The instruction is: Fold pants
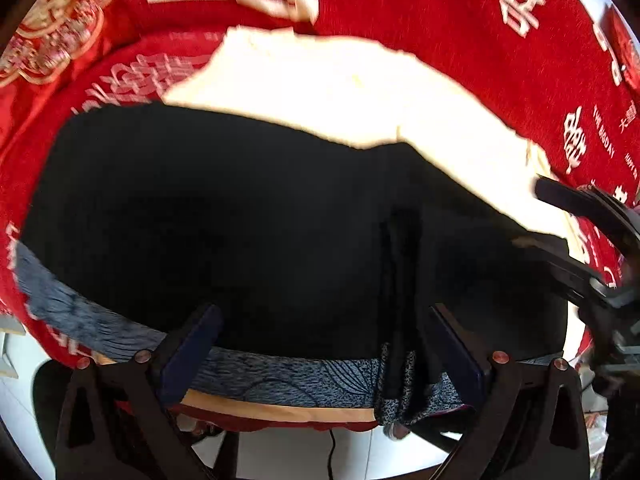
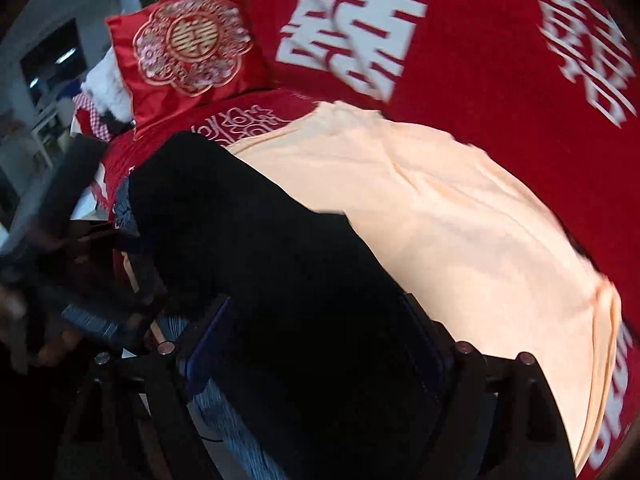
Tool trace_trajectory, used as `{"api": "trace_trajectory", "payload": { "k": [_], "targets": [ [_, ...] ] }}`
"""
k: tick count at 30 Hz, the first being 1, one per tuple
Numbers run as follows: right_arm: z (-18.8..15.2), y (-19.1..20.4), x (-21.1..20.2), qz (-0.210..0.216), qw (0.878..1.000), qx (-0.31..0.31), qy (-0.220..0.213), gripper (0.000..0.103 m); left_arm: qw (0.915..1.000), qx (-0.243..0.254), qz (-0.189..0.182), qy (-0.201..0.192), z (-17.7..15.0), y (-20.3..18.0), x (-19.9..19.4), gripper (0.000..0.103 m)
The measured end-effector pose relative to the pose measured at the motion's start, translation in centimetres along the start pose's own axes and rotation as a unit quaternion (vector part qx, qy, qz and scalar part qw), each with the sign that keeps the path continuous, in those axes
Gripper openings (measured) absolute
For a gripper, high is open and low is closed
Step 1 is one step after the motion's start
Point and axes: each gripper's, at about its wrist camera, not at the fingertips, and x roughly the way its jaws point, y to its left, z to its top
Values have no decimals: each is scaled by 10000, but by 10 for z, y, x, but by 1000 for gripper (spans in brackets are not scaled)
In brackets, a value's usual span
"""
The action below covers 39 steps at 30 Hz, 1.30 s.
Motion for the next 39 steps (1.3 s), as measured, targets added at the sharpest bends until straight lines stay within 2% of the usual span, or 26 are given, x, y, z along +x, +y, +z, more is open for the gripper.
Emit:
{"api": "trace_trajectory", "payload": {
  "k": [3,6,8,10,15,16,20,22,23,24,25,27,28,31,34,36,39],
  "targets": [
    [31,16,24,303,9992,-252,28,85,9995,-120,172,-231,2,19,-11,101],
    [66,34,60,588,9959,-651,211,85,9983,-513,261,-54,4,54,-1,101],
    [90,45,89,871,9915,-857,439,85,9959,-876,178,139,3,74,13,101],
    [110,56,111,1143,9866,-1018,569,85,9959,-908,50,9,2,76,7,101],
    [163,96,172,1877,9647,-1581,956,85,9955,-920,-5,-214,3,76,-7,101],
    [172,106,188,2088,9573,-1664,1107,85,9953,-944,-17,-230,4,77,-9,101],
    [184,137,233,2588,9341,-1932,1519,85,9938,-1079,-47,-254,7,90,-13,101],
    [183,150,246,2640,9287,-2056,1597,85,9932,-1126,-60,-290,10,97,-17,101],
    [184,152,245,2679,9279,-2082,1548,83,9926,-1162,-62,-338,9,104,-20,101],
    [184,151,242,2726,9276,-2054,1521,72,9921,-1189,-68,-402,11,110,-25,101],
    [185,147,236,2777,9288,-1993,1435,54,9915,-1193,-116,-501,13,116,-33,101],
    [186,133,213,2915,9324,-1826,1107,36,9910,-1148,-236,-651,15,130,-48,101],
    [186,130,203,2984,9319,-1798,1007,31,9906,-1108,-304,-738,18,136,-56,101],
    [178,135,165,3014,9282,-2082,658,26,9898,-930,-476,-966,22,156,-87,101],
    [166,135,129,2972,9242,-2369,368,25,9880,-642,-832,-1128,30,178,-116,101],
    [158,130,110,2948,9225,-2485,197,25,9876,-222,-1036,-1158,40,188,-126,101],
    [151,121,92,2976,9221,-2473,64,25,9880,417,-1004,-1095,52,190,-119,101]
  ]
}}
